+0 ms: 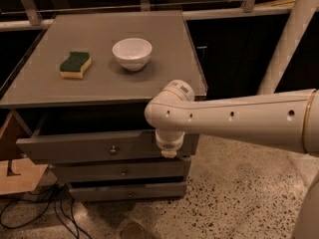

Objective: Close top drawer

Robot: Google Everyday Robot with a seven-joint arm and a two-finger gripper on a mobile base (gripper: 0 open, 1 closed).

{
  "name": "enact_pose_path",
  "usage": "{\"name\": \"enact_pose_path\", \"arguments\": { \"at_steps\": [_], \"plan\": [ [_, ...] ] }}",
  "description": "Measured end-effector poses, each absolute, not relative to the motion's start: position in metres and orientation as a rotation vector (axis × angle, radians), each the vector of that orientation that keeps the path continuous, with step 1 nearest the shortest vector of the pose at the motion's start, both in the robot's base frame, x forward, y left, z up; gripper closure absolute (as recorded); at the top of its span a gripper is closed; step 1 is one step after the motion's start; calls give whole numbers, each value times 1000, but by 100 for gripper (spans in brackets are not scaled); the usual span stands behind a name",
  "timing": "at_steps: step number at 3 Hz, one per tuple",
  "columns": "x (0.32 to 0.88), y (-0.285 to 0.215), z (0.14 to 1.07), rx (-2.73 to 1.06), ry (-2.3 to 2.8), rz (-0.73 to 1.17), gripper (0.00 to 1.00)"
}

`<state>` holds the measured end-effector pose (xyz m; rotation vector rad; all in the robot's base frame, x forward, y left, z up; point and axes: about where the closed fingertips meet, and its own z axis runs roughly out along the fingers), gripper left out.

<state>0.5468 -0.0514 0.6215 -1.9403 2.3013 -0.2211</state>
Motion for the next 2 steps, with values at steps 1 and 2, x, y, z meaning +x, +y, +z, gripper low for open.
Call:
{"name": "enact_pose_path", "arguments": {
  "at_steps": [1, 2],
  "plan": [
    [547, -51, 622, -1940, 2301, -221, 0],
    [547, -51, 622, -1940, 2301, -221, 0]
  ]
}}
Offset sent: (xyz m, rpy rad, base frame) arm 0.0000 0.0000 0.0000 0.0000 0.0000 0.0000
